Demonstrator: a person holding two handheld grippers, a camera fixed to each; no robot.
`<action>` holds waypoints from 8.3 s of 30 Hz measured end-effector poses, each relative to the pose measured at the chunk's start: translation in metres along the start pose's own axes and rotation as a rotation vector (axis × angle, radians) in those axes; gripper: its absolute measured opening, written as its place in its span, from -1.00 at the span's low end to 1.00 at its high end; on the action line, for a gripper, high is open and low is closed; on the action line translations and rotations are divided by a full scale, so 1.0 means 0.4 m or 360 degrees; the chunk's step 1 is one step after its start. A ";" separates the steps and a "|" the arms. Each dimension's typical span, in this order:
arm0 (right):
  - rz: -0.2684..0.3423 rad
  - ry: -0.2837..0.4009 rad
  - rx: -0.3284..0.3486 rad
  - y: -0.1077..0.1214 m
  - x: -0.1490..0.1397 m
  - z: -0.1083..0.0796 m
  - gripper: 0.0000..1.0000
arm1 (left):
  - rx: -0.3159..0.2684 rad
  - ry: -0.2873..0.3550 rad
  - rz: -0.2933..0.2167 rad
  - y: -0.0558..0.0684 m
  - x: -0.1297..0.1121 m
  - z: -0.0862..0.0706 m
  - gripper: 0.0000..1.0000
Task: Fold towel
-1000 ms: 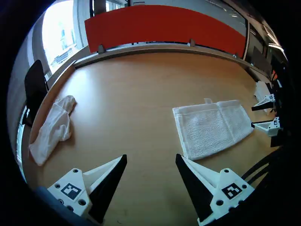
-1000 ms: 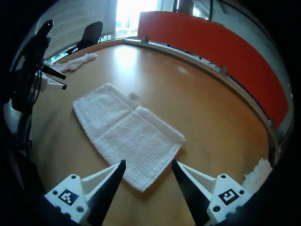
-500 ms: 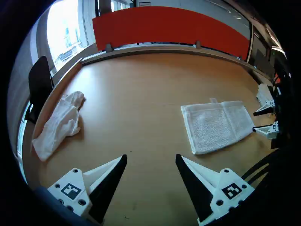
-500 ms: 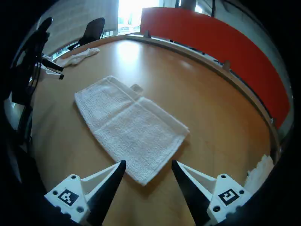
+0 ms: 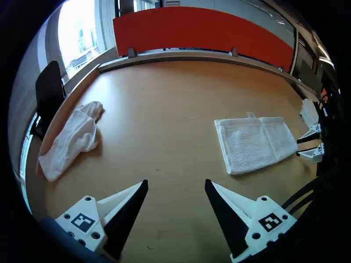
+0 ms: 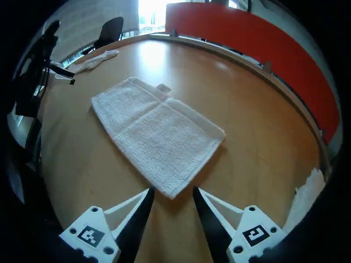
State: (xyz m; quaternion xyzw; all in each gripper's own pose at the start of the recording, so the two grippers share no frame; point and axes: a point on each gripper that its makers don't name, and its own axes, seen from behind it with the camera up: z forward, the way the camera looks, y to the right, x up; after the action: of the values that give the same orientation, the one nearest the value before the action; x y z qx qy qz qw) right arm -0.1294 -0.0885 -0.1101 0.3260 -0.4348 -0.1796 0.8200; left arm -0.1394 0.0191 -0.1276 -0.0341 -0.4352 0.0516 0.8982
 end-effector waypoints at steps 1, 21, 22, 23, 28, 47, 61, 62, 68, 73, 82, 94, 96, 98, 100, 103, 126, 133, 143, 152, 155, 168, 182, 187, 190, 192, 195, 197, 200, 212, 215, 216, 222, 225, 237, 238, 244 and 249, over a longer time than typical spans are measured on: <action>-0.0002 -0.0004 0.0009 -0.003 -0.002 -0.001 0.22 | 0.0000 0.0000 -0.0001 -0.001 0.000 0.000 0.92; 0.0010 -0.0049 0.0058 -0.008 -0.027 -0.001 -0.68 | 0.0004 -0.0001 0.0001 -0.011 -0.001 -0.004 0.92; 0.0012 -0.0042 0.0058 -0.008 -0.025 0.000 -0.74 | 0.0004 -0.0001 0.0002 -0.010 0.000 -0.004 0.92; 0.0013 -0.0035 0.0058 -0.009 -0.023 0.001 -0.80 | 0.0004 0.0000 0.0003 -0.010 0.000 -0.004 0.92; 0.0017 -0.0022 0.0075 -0.015 -0.019 -0.001 -0.92 | 0.0003 -0.0001 0.0005 -0.008 0.000 -0.002 0.92; 0.0051 0.0149 0.0021 0.010 0.101 -0.070 -0.92 | 0.0008 0.0008 0.0018 -0.019 0.015 0.004 0.93; -0.0050 0.0252 -0.0047 0.041 0.201 -0.162 -0.91 | 0.0008 0.0037 0.0027 -0.018 0.047 0.006 0.92; -0.0054 0.0258 -0.0051 0.044 0.206 -0.168 -0.91 | 0.0007 0.0039 0.0028 -0.017 0.050 0.007 0.92; -0.0081 0.0290 -0.0077 0.061 0.237 -0.211 -0.91 | 0.0002 0.0048 0.0030 -0.011 0.063 0.011 0.92; -0.0110 0.0308 -0.0105 0.076 0.252 -0.239 -0.91 | -0.0002 0.0053 0.0032 -0.008 0.072 0.014 0.92; -0.0132 0.0325 -0.0129 0.096 0.265 -0.275 -0.91 | -0.0001 0.0053 0.0033 -0.009 0.075 0.017 0.92; -0.0152 0.0326 -0.0092 0.074 0.275 -0.262 -0.91 | -0.0008 0.0049 0.0032 -0.003 0.073 0.018 0.92; -0.0159 0.0327 -0.0080 0.066 0.279 -0.257 -0.91 | -0.0009 0.0049 0.0032 -0.003 0.073 0.017 0.92; -0.0168 0.0329 -0.0066 0.056 0.285 -0.251 -0.91 | -0.0009 0.0049 0.0034 -0.003 0.073 0.016 0.92; -0.0178 0.0330 -0.0048 0.043 0.291 -0.243 -0.91 | -0.0009 0.0051 0.0034 -0.004 0.074 0.014 0.93; -0.0197 0.0330 -0.0017 0.020 0.300 -0.228 -0.91 | -0.0012 0.0055 0.0029 -0.003 0.075 0.011 0.93; -0.0304 0.0268 0.0225 -0.145 0.319 -0.097 -0.91 | -0.0005 0.0057 -0.0006 -0.018 0.054 -0.014 0.92; -0.0351 0.0222 0.0318 -0.200 0.306 -0.054 -0.91 | 0.0030 0.0058 -0.0035 -0.051 0.041 -0.030 0.93; -0.0340 0.0176 0.0349 -0.213 0.289 -0.025 -0.91 | 0.0059 0.0046 -0.0061 -0.074 0.021 -0.040 0.92; -0.0326 0.0170 0.0340 -0.206 0.286 -0.029 -0.70 | 0.0054 0.0049 -0.0063 -0.070 0.028 -0.035 0.92; -0.0321 0.0167 0.0341 -0.207 0.284 -0.030 -0.20 | 0.0052 0.0051 -0.0059 -0.069 0.032 -0.034 0.92; -0.0308 0.0127 0.0316 -0.193 0.244 -0.030 0.48 | 0.0050 0.0059 -0.0051 -0.065 0.042 -0.033 0.92; -0.0244 0.0018 0.0254 -0.155 0.128 -0.025 0.48 | 0.0048 0.0054 -0.0045 -0.063 0.043 -0.031 0.92; -0.0217 -0.0023 0.0235 -0.145 0.082 -0.025 0.48 | 0.0045 0.0055 -0.0041 -0.060 0.046 -0.029 0.92; -0.0207 -0.0043 0.0222 -0.139 0.061 -0.026 0.48 | 0.0044 0.0054 -0.0038 -0.059 0.046 -0.027 0.92; -0.0202 -0.0054 0.0216 -0.137 0.050 -0.027 0.48 | 0.0044 0.0052 -0.0036 -0.058 0.045 -0.027 0.93; -0.0201 -0.0075 0.0201 -0.133 0.031 -0.025 0.48 | 0.0043 0.0052 -0.0036 -0.056 0.043 -0.028 0.93; -0.0197 -0.0089 0.0194 -0.132 0.019 -0.023 0.47 | 0.0043 0.0052 -0.0037 -0.054 0.042 -0.028 0.93; -0.0190 -0.0108 0.0190 -0.132 0.003 -0.021 0.35 | 0.0042 0.0053 -0.0038 -0.052 0.042 -0.028 0.93; -0.0160 -0.0123 0.0176 -0.133 -0.014 -0.004 -0.18 | 0.0038 0.0054 -0.0037 -0.048 0.043 -0.027 0.93; -0.0155 -0.0123 0.0176 -0.134 -0.014 0.000 -0.32 | 0.0038 0.0055 -0.0038 -0.047 0.043 -0.026 0.93; -0.0154 -0.0123 0.0175 -0.134 -0.013 0.000 -0.38 | 0.0037 0.0055 -0.0038 -0.047 0.044 -0.026 0.93; -0.0167 -0.0123 0.0182 -0.134 -0.012 0.000 -0.72 | 0.0037 0.0049 -0.0032 -0.045 0.042 -0.024 0.93; -0.0169 -0.0116 0.0185 -0.135 -0.010 -0.001 -0.88 | 0.0038 0.0046 -0.0026 -0.043 0.041 -0.023 0.92; -0.0185 -0.0103 0.0178 -0.129 -0.007 -0.008 -0.92 | 0.0034 0.0046 -0.0022 -0.037 0.043 -0.020 0.92; -0.0180 -0.0098 0.0177 -0.129 -0.005 -0.009 -0.92 | 0.0035 0.0045 -0.0020 -0.037 0.043 -0.019 0.92; -0.0171 -0.0080 0.0172 -0.123 0.002 -0.011 -0.92 | 0.0035 0.0044 -0.0023 -0.038 0.041 -0.018 0.92; -0.0178 -0.0067 0.0171 -0.120 0.009 -0.010 -0.92 | 0.0032 0.0046 -0.0027 -0.037 0.043 -0.016 0.92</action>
State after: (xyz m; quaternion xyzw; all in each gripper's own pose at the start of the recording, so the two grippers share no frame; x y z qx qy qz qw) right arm -0.1245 -0.1239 -0.1428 0.3895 -0.4420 -0.2085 0.7807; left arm -0.1227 0.0063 -0.1166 -0.0222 -0.4219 0.0479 0.9051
